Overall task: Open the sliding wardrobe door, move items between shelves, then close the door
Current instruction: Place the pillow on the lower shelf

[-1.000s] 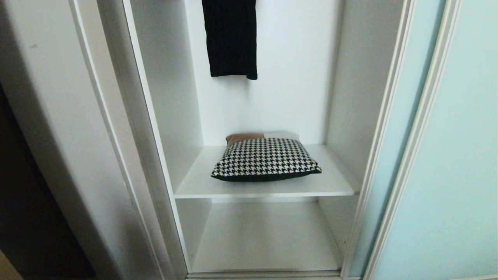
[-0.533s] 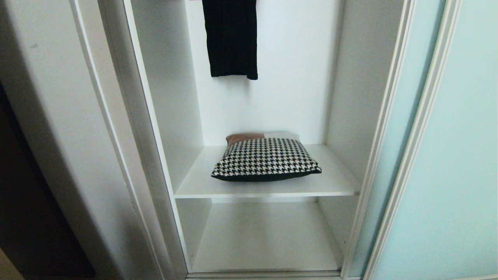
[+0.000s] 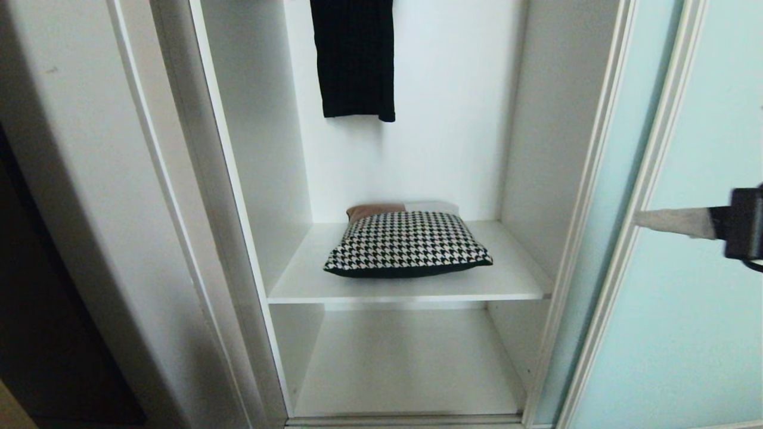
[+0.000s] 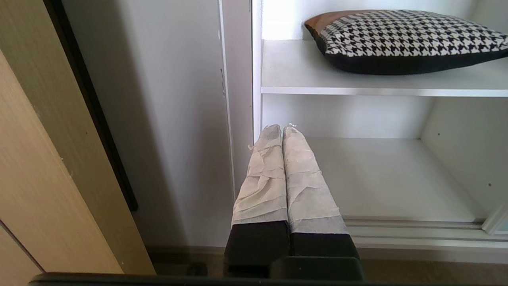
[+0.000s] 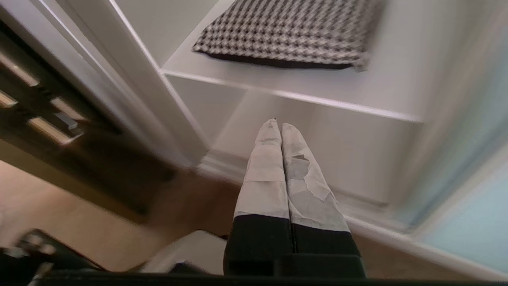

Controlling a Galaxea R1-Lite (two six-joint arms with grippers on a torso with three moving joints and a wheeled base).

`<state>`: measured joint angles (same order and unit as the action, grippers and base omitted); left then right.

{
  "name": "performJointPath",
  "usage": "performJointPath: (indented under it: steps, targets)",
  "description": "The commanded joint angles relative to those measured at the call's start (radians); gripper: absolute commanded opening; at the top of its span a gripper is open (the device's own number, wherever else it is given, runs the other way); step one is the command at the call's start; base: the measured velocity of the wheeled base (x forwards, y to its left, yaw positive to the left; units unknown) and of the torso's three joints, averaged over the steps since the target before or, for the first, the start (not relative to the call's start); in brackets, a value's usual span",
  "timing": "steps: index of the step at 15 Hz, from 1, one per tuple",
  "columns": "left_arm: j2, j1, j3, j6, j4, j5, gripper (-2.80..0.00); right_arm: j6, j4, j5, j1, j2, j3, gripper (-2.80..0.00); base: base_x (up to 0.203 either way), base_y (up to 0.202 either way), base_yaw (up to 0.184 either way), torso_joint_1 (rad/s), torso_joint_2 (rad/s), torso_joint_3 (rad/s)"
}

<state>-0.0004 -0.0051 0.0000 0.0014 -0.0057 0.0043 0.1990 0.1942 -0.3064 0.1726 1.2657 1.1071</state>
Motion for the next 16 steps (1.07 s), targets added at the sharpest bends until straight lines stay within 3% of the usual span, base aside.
performJointPath:
  steps: [1, 9, 11, 12, 16]
  targets:
    - [0.0, 0.001, 0.0, 0.0, 0.0, 0.0, -2.8, 0.051, -0.009, -0.005, 0.043, 0.304, 0.124, -2.8, 0.0, 0.0, 0.0, 0.0, 0.0, 0.0]
    - [0.0, -0.001, 0.0, 0.0, 0.0, 0.0, -2.8, 0.261, -0.013, -0.005, 0.104, 0.84, 0.501, -2.8, 0.0, 0.0, 0.0, 0.0, 0.0, 0.0]
    - [0.0, 0.0, 0.0, 0.0, 0.0, 0.0, -2.8, 0.281, 0.0, -0.003, 0.112, 0.921, 0.59, -2.8, 0.0, 0.0, 0.0, 0.0, 0.0, 0.0]
    - [0.0, 0.001, 0.0, 0.0, 0.0, 0.0, -2.8, 0.285, 0.017, -0.002, 0.111, 0.956, 0.641, 0.0, 0.0, 0.0, 0.0, 0.0, 0.0, 0.0]
    - [0.0, 0.001, 0.0, 0.0, 0.0, 0.0, -2.8, 0.307, 0.099, -0.002, 0.065, 1.094, 0.823, 0.0, 0.0, 0.0, 0.0, 0.0, 0.0, 0.0]
